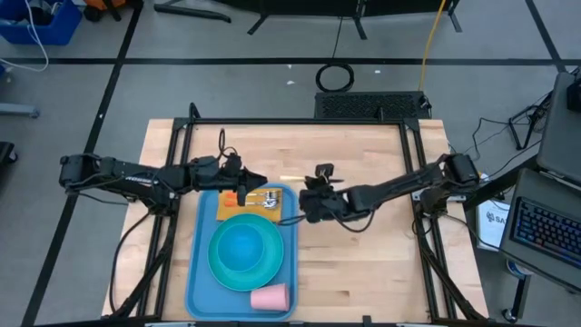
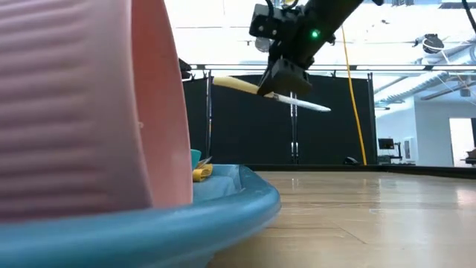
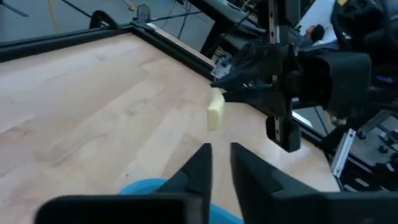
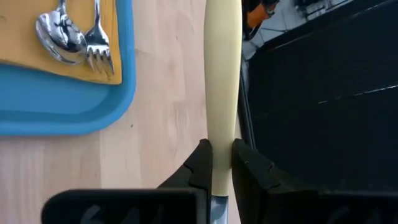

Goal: Set up tray
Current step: Put the yellow knife to the bottom of the orange spoon on the yellow napkin on the blue serving tray

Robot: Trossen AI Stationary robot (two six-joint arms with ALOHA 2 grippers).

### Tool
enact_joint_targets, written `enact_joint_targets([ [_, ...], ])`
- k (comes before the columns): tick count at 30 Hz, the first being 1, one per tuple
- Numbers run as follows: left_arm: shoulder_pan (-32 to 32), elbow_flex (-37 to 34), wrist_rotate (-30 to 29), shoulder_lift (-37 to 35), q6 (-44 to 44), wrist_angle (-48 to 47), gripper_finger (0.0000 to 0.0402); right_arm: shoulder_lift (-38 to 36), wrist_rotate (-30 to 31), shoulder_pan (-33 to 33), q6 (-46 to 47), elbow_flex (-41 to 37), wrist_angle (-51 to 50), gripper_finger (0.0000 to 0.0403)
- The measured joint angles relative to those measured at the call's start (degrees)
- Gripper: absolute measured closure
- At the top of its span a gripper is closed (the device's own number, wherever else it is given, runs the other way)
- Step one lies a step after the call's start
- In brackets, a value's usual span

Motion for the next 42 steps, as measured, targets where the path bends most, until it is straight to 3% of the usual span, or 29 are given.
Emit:
enact_joint_targets([
  [8, -3.9, 0.0, -3.0, 0.0, -2.3, -1.4, 0.0195, -0.1, 1.7, 3.5, 2.1, -2.5, 2.6, 0.0376],
  [13, -6.9, 0.0, -5.3, 1.0, -3.2, -1.5, 0.0153, -0.1, 1.6, 5.4, -1.4, -2.6, 9.1, 0.0376],
  [17, -8.7, 0.1, -6.3, 2.4, -3.3, 0.2, 0.0147, -0.1, -3.2, 5.2, -2.0, -2.6, 12.2, 0.0376],
  [25, -10.3, 0.1, -8.5, 3.1, -2.4, 3.0, 0.0146, -0.1, -6.8, 3.3, -1.0, -2.6, 11.4, 0.0376],
  [42, -10.8, 0.1, -9.1, 3.4, -2.8, 3.4, 0.0147, -0.1, -10.9, 3.4, -2.9, -2.5, 15.3, 0.0376],
])
